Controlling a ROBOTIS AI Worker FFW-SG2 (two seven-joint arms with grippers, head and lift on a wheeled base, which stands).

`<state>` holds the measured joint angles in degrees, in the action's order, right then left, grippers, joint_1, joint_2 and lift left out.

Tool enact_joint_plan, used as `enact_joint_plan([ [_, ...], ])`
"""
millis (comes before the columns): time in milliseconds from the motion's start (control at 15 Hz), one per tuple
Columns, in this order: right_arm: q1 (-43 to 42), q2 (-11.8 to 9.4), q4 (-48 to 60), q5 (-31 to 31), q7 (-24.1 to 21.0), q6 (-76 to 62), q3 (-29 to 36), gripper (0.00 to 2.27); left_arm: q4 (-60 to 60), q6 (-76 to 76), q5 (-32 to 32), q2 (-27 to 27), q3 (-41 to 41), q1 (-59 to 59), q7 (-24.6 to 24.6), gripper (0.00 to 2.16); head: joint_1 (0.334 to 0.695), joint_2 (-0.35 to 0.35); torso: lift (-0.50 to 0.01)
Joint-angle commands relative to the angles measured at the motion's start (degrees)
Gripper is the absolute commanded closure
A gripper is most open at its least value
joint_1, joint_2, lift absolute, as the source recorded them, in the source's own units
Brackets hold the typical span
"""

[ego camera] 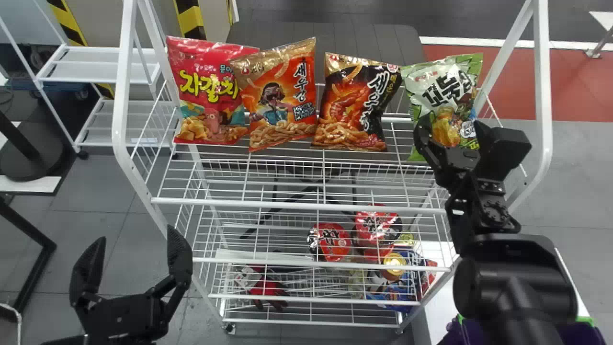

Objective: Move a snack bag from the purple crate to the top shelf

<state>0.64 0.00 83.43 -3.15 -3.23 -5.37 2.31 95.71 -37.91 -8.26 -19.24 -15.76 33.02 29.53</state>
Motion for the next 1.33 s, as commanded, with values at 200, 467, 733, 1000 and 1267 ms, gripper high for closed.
enact_joint_plan([
  [200, 14.2, 0.1, 16.9, 2.6, 0.1, 7.6, -2.6, 0.10, 1.7, 0.4, 0.3, -0.1, 0.6, 1.3, 0.0, 0.00, 0.695, 0.018, 0.000],
  [467, 25.9, 0.1, 24.2, 2.8, 0.2, -1.7, -5.7, 0.10, 3.1, 0.8, 1.2, -0.2, 0.6, 2.3, -0.1, 0.00, 0.695, 0.047, 0.000],
  [733, 33.5, 0.1, 27.1, 3.0, 0.2, -7.8, -8.2, 0.10, 5.9, 4.8, 2.5, -0.3, 0.8, 4.2, -0.9, 0.00, 0.695, 0.088, 0.000],
  [1000, 38.1, -0.4, 27.2, 5.9, 0.0, -12.4, -10.0, 0.10, 8.2, 9.2, 3.3, -0.2, 1.3, 5.3, -1.5, 0.00, 0.695, 0.118, 0.000],
  [1267, 39.6, -1.2, 26.2, 6.6, -2.1, -15.2, -10.0, 0.10, 8.8, 10.3, 4.0, 0.7, 1.3, 5.7, -1.1, 0.00, 0.695, 0.123, 0.000],
])
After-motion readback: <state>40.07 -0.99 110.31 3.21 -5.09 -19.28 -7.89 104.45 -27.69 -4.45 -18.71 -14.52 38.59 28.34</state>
